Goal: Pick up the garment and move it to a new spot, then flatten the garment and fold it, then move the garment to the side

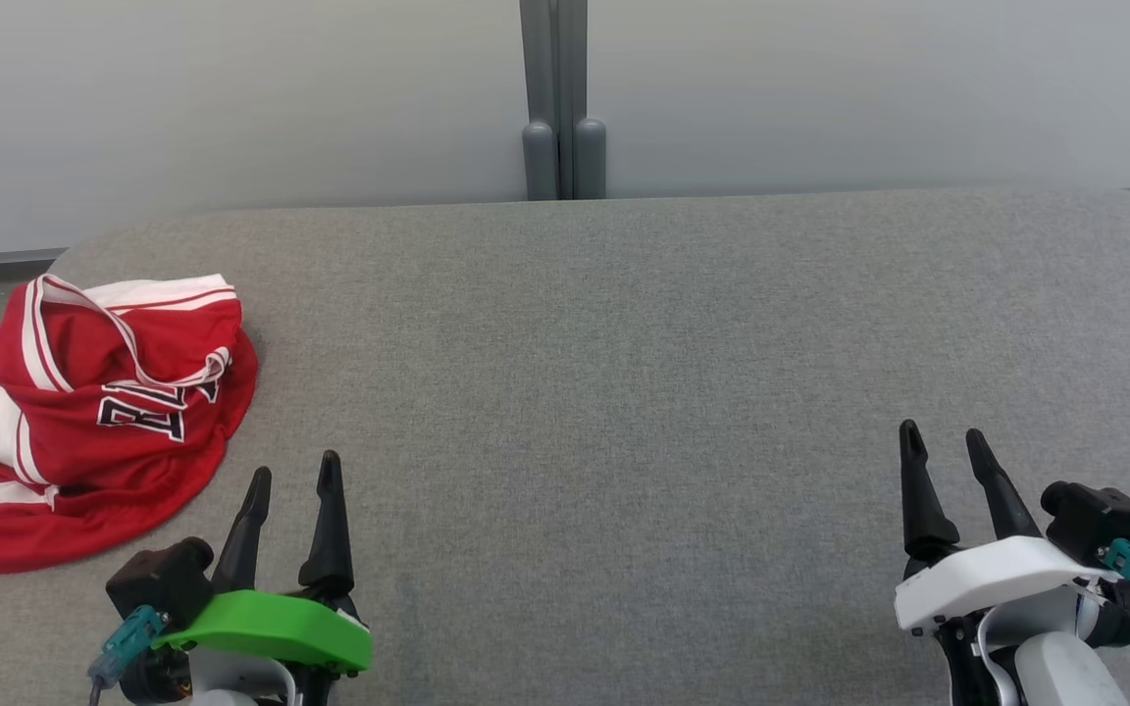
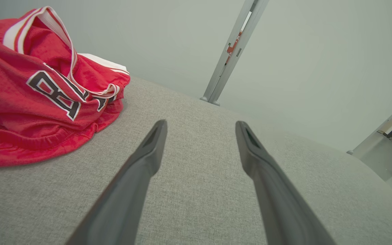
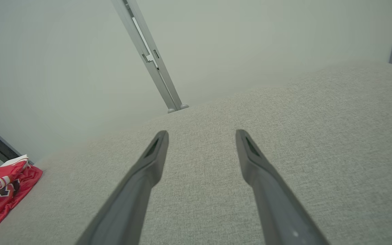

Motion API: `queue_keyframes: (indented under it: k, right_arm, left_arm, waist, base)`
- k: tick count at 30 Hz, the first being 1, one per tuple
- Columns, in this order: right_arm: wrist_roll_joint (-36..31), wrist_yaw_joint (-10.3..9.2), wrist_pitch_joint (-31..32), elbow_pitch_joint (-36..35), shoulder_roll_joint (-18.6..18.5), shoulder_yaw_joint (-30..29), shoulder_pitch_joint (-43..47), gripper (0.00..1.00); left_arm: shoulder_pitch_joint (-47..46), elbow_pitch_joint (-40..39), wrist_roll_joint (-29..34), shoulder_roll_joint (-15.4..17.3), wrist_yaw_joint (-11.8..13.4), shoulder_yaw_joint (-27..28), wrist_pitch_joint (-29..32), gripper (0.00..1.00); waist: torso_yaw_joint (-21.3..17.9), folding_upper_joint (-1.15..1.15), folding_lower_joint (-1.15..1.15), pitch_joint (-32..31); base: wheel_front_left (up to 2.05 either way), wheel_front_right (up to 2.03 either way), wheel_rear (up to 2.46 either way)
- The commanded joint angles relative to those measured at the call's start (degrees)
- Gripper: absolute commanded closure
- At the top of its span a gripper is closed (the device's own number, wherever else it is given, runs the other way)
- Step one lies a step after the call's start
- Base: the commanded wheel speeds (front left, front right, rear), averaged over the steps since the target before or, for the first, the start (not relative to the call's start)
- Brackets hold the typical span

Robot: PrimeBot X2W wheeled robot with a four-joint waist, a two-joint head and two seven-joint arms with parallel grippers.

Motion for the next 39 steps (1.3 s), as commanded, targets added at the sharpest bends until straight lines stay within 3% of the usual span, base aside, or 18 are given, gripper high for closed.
queue_keyframes:
  k: [1, 39]
  right_arm:
    - [-1.5, 0.01, -0.7, -0.1, -0.4, 0.0, -0.6, 0.0]
    - [-15.4, 0.01, -4.5, 4.2, -0.4, 1.5, -0.6, 0.0]
  left_arm:
    - [-1.4, 0.0, 1.3, 0.5, 0.3, -0.1, -0.6, 0.0]
    - [-2.2, 4.0, 12.2, 0.6, 1.2, -2.4, -4.4, 0.0]
  waist:
    - [0.0, 0.0, 0.0, 0.0]
    - [0.7, 0.0, 0.0, -0.2]
  base:
    - [0.0, 0.0, 0.0]
    - [0.0, 0.0, 0.0]
